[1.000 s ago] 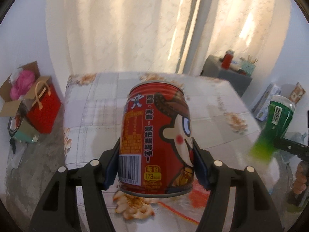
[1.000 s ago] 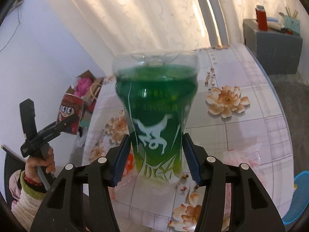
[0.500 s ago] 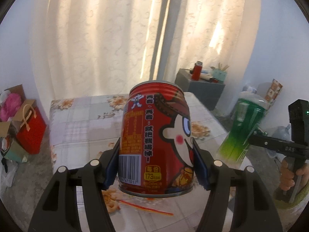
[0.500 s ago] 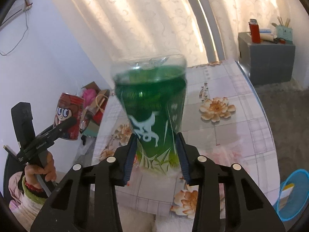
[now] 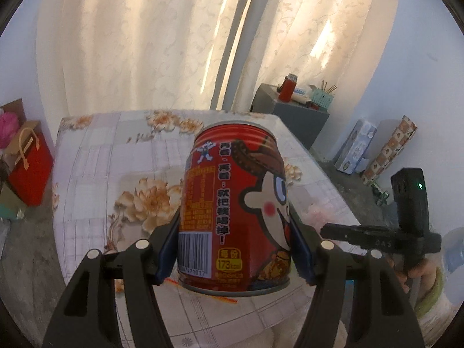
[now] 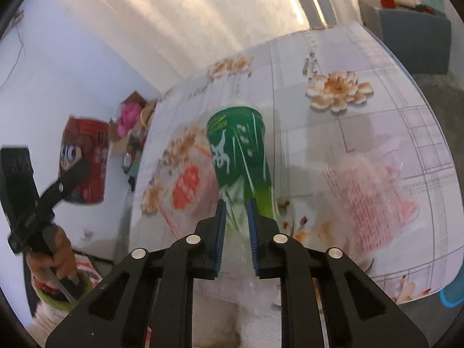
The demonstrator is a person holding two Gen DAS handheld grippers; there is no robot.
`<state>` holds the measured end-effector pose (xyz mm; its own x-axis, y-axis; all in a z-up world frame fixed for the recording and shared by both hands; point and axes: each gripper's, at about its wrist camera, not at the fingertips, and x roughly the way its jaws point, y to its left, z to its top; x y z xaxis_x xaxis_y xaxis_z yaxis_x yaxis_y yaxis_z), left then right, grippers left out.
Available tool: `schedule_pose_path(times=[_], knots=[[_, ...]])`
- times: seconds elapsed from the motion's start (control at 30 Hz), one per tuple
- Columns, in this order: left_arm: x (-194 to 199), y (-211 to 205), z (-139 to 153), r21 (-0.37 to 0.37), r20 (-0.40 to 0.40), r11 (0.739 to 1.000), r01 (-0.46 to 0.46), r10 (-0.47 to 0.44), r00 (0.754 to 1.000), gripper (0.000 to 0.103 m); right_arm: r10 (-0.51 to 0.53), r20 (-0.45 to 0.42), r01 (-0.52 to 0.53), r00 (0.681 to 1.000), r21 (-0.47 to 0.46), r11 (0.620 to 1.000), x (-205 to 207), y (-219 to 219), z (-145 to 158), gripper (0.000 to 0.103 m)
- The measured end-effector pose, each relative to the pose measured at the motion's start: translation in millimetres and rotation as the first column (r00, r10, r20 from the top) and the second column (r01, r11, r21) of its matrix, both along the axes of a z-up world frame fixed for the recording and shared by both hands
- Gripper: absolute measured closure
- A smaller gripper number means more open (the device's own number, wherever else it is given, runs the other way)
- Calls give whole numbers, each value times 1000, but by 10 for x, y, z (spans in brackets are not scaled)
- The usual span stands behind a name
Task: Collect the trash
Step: 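Lift the red can with the left tool beside the green bottle in the right tool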
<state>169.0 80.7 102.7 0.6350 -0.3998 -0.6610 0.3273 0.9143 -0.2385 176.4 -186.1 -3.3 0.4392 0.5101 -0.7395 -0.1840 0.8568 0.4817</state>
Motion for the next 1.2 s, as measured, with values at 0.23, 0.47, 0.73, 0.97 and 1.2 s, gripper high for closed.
schedule_pose_path(times=[0.23,0.47,0.73,0.97,1.2], knots=[[80,89,-160,4,-27,1000,-15,15,1000,39,45,15,-43,999,-76,996,54,24,-35,44],[177,205,-300,-20,-53,999,-37,35,998,39,116,-22,-118,993,-164,979,374,321,-102,34],[232,335,-412,-48,-76,998,-51,48,996,39,188,-134,-212,973,-190,959,672,646,-381,31],[262,410,-460,-67,-86,996,-59,53,995,39,208,-191,-234,959,-129,964,724,743,-473,41],[247,427,-475,-78,-86,995,-61,54,995,39,164,-173,-190,971,-143,971,673,657,-387,50]])
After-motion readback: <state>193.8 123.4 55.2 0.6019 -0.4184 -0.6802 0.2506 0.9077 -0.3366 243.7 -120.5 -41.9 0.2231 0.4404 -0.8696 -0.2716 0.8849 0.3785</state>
